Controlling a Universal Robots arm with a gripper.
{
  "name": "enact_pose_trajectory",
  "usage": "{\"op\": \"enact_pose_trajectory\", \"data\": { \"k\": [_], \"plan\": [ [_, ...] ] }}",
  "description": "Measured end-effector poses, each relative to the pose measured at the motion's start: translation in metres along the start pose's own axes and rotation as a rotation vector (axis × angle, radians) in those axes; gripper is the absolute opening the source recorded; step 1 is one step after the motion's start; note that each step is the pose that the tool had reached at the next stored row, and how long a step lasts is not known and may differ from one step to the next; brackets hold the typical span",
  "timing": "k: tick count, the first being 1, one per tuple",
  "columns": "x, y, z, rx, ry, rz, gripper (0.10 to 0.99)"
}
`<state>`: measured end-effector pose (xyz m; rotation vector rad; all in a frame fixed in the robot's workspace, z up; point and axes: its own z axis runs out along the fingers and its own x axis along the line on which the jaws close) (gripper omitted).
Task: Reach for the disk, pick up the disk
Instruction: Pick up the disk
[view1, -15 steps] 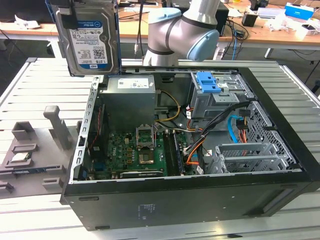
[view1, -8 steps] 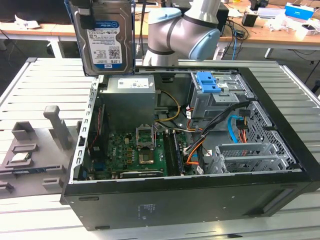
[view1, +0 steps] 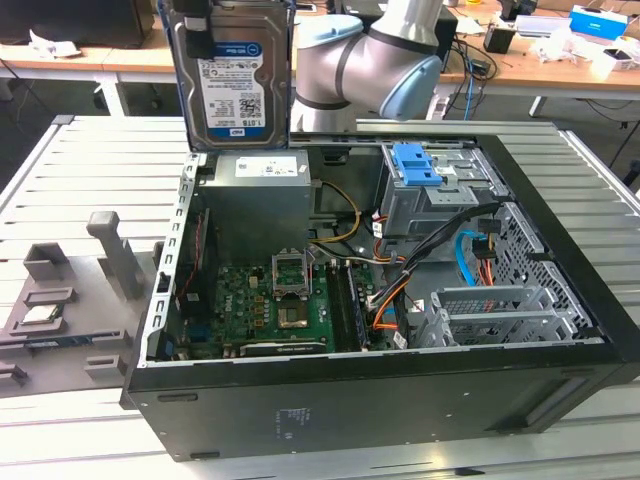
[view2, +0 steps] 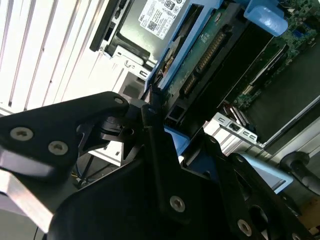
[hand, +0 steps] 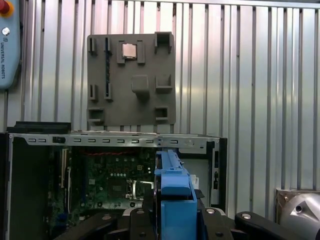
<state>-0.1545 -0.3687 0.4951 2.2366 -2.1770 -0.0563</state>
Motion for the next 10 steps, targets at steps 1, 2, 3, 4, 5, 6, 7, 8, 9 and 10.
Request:
{"op": "enact_pose_trajectory", "data": {
  "k": [1, 2, 3, 4, 5, 6, 7, 8, 9, 10],
  "plan": [
    [0.0, -0.0023, -0.0001, 0.0, 0.0, 0.0, 0.369],
    [0.0, -0.0055, -0.0002, 0.0, 0.0, 0.0, 0.369],
    [0.0, -0.0075, -0.0003, 0.0, 0.0, 0.0, 0.369],
    [0.0, -0.0094, -0.0004, 0.0, 0.0, 0.0, 0.369],
    [0.0, -0.012, -0.0005, 0.0, 0.0, 0.0, 0.369],
    [0.0, -0.0141, -0.0006, 0.0, 0.0, 0.0, 0.369],
    [0.0, -0.0171, -0.0007, 0.0, 0.0, 0.0, 0.369],
    [0.0, -0.0203, -0.0008, 0.0, -0.0001, 0.0, 0.369],
    [0.0, -0.0229, -0.0009, 0.0, 0.0, 0.0, 0.369],
    [0.0001, -0.0248, -0.001, 0.0, 0.0, 0.0, 0.369]
  ]
}}
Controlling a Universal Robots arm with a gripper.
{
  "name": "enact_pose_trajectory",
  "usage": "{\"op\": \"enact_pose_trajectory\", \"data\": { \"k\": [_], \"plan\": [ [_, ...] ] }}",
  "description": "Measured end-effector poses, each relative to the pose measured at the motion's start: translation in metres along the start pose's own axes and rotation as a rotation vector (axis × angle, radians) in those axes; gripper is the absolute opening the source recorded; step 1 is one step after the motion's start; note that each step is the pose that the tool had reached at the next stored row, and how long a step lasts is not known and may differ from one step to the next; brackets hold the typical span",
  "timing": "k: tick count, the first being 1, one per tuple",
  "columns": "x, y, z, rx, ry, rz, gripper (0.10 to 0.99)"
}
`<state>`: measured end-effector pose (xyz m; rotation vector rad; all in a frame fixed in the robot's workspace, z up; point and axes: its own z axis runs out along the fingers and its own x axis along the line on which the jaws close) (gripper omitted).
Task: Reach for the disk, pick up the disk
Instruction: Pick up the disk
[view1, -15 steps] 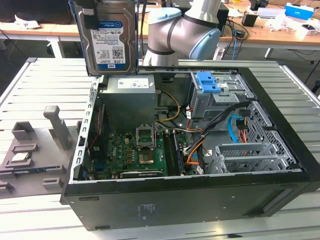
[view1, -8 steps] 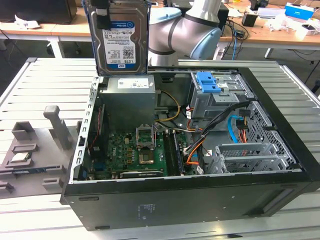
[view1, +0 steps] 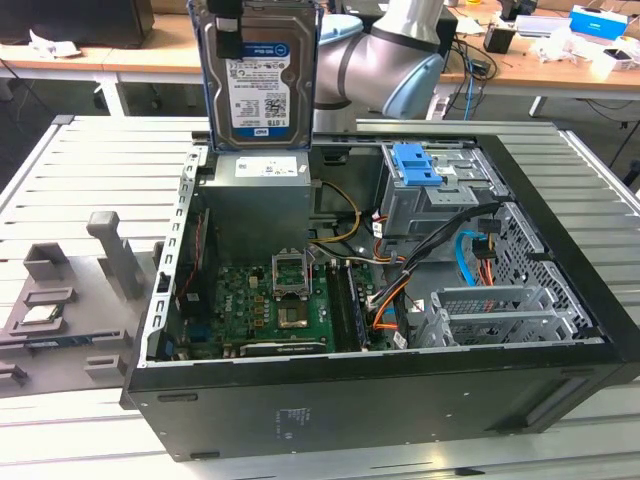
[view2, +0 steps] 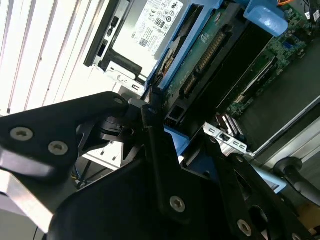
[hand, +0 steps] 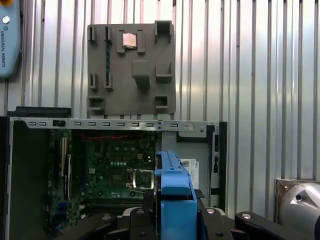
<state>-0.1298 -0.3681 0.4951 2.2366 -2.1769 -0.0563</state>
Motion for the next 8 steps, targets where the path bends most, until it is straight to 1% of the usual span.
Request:
{"op": "enact_pose_trajectory", "data": {
  "k": [8],
  "plan": [
    [0.0002, -0.0174, -0.0007, 0.0, -0.0001, 0.0, 0.369]
  ]
}}
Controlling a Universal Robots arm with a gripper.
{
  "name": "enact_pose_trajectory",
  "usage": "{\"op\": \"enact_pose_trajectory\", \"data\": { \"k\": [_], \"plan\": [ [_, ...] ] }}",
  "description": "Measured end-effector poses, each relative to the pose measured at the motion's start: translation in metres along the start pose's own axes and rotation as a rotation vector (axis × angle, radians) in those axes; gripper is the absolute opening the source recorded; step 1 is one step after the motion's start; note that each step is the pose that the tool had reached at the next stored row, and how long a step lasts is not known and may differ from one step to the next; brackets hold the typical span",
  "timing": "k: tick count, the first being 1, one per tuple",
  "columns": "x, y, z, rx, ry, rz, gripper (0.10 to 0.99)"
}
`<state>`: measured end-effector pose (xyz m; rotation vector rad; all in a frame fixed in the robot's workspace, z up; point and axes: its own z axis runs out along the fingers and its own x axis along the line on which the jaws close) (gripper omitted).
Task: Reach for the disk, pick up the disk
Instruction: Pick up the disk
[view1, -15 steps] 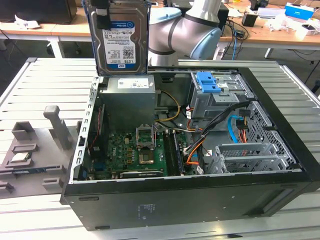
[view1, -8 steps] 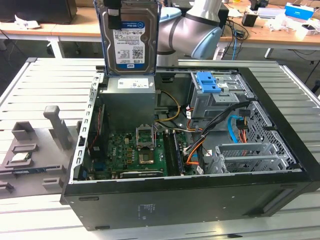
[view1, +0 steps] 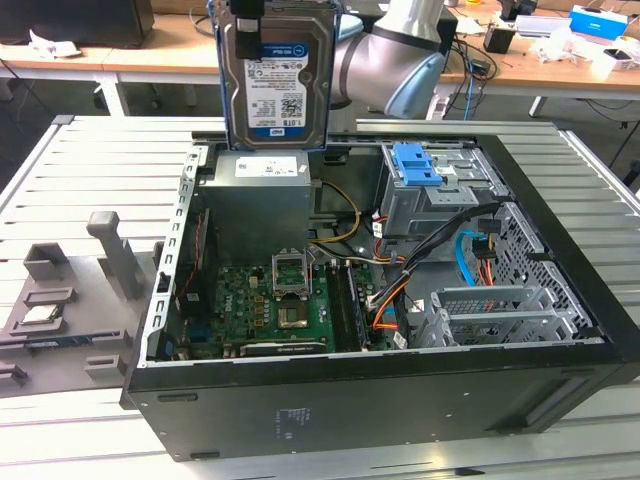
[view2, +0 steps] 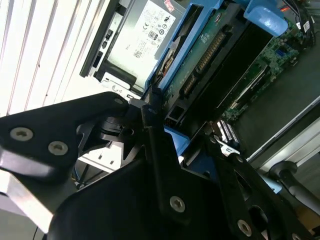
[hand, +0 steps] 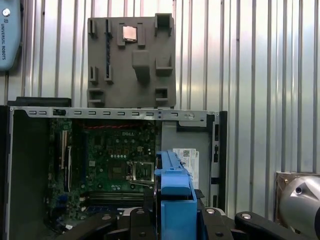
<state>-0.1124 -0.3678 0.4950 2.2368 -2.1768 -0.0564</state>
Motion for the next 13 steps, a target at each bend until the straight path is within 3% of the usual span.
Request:
{"op": "enact_pose_trajectory", "data": {
  "k": [13],
  "plan": [
    [0.0002, -0.0284, -0.0012, 0.0, 0.0001, 0.0, 0.369]
  ]
}}
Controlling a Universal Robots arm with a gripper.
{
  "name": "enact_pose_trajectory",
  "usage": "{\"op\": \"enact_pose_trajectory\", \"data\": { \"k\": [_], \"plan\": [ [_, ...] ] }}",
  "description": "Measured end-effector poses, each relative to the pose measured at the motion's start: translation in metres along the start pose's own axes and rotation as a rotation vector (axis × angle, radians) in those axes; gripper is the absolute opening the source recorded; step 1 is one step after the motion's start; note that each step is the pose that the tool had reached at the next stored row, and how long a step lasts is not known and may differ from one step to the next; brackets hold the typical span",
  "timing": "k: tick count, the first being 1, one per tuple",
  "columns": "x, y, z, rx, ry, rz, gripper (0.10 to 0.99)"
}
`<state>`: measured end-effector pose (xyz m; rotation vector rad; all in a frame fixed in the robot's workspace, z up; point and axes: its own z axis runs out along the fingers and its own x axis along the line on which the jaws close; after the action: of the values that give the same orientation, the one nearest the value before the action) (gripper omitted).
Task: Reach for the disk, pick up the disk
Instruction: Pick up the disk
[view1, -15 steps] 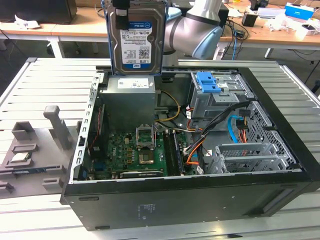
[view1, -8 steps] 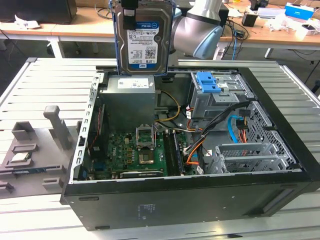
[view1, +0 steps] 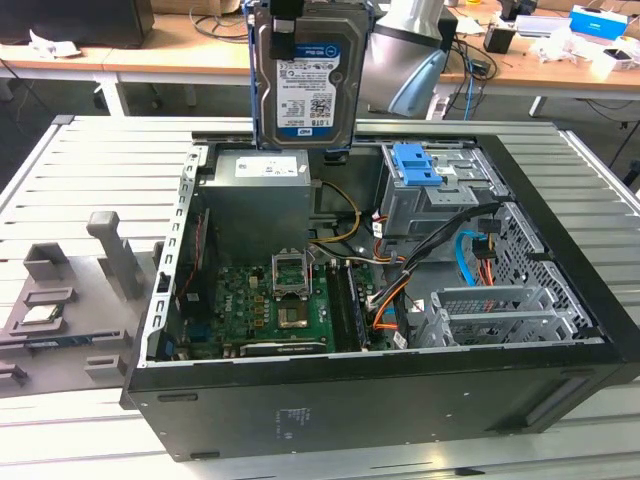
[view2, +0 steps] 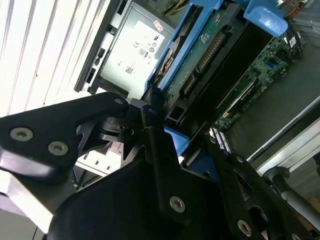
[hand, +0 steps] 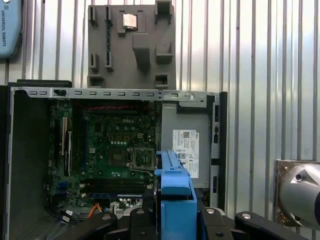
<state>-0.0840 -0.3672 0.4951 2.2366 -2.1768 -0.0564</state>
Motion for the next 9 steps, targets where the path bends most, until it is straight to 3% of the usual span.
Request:
{"op": "enact_pose_trajectory", "data": {
  "k": [2, 9],
  "plan": [
    [0.0, -0.0032, -0.0001, 0.0, -0.0003, 0.0, 0.369],
    [-0.0007, -0.025, -0.0009, 0.0, -0.0004, 0.0, 0.369]
  ]
}}
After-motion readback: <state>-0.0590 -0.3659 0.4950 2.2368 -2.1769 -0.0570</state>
